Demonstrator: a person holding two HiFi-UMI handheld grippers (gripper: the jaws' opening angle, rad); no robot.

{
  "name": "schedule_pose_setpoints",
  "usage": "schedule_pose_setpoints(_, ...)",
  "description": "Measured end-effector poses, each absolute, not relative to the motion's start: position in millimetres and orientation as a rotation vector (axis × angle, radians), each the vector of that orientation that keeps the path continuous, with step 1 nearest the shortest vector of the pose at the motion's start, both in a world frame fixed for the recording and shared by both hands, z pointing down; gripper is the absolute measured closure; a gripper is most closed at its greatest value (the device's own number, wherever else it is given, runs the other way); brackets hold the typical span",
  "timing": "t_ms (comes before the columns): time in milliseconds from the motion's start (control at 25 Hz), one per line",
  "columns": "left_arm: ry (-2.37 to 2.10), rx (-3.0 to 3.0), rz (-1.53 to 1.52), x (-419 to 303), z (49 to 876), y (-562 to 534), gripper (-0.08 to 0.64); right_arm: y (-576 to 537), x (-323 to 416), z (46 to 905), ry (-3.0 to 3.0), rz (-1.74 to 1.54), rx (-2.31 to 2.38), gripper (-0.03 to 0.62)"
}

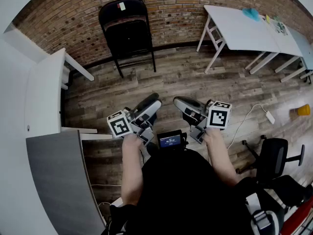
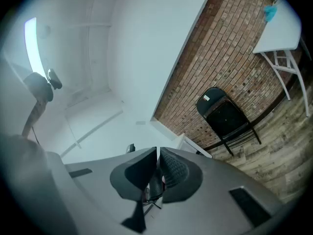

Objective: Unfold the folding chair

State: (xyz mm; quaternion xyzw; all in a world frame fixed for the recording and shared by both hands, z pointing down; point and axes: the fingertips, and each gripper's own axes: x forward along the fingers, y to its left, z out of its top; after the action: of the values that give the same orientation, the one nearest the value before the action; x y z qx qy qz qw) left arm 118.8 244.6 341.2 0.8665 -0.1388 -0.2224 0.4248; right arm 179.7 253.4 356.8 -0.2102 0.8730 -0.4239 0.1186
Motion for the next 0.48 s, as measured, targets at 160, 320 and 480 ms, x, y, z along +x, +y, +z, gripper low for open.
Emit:
schedule_pose_setpoints(160,-0.356,2.176,-0.528,122.0,344.3,247.2,0.21,255.2,178.6,356.7,2.557,-1.246,-0.609,0.56)
schedule_pose_setpoints(320,-0.354,2.19,-0.493,129.6,346.9,248.7,0.21,255.5,181.1,358.3,2.553,-1.25,-0.609,0.56)
schedule_pose_setpoints(480,-0.353,2.19,-0.48,136.2,349.5,249.3,0.21,256.4,186.4,359.7,2.547,-1.251,-0.604,0.56)
